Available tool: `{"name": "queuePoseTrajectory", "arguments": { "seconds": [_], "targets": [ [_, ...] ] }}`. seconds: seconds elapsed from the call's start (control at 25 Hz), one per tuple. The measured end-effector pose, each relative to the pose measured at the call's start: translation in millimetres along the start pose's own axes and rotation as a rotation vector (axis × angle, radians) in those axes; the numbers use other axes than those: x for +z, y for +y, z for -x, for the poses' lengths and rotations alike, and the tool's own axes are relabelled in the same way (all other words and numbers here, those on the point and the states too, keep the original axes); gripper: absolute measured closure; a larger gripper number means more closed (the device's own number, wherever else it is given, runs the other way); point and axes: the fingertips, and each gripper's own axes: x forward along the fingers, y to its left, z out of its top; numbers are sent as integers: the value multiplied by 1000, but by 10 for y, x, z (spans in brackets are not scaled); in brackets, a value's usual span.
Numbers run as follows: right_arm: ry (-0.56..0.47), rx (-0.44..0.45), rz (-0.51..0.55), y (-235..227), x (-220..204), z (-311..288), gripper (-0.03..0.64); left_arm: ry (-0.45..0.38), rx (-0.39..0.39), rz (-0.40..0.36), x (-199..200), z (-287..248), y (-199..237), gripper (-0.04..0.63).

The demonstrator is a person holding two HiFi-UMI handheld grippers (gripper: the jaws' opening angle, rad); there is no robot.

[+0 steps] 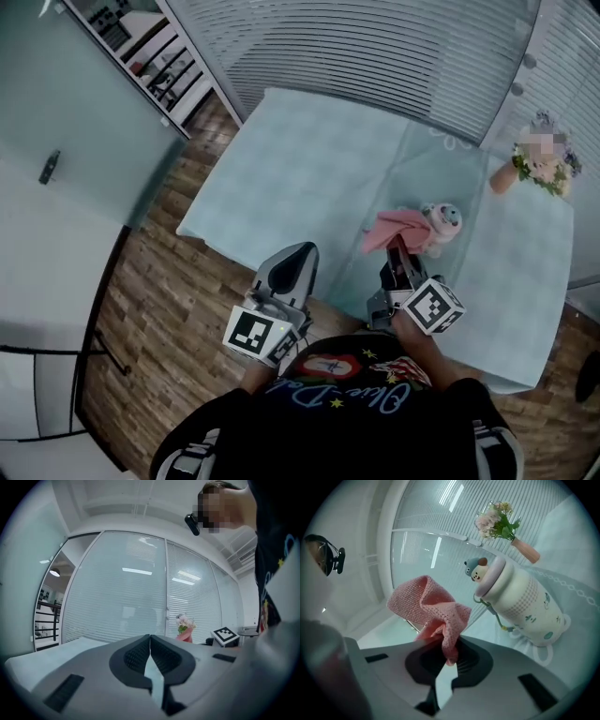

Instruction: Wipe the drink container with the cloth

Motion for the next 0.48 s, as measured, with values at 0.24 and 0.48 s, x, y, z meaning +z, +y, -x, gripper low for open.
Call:
{"name": "queuePoseTrajectory", "arguments": {
  "seconds": [0.24, 0.48],
  "targets": [
    [-75, -34, -78, -198, 171, -117, 604, 34, -59, -3, -119, -263, -46, 591],
    [-177, -110, -147, -353, 292, -51, 604, 71, -148, 7, -169, -417, -15, 591]
  ]
}}
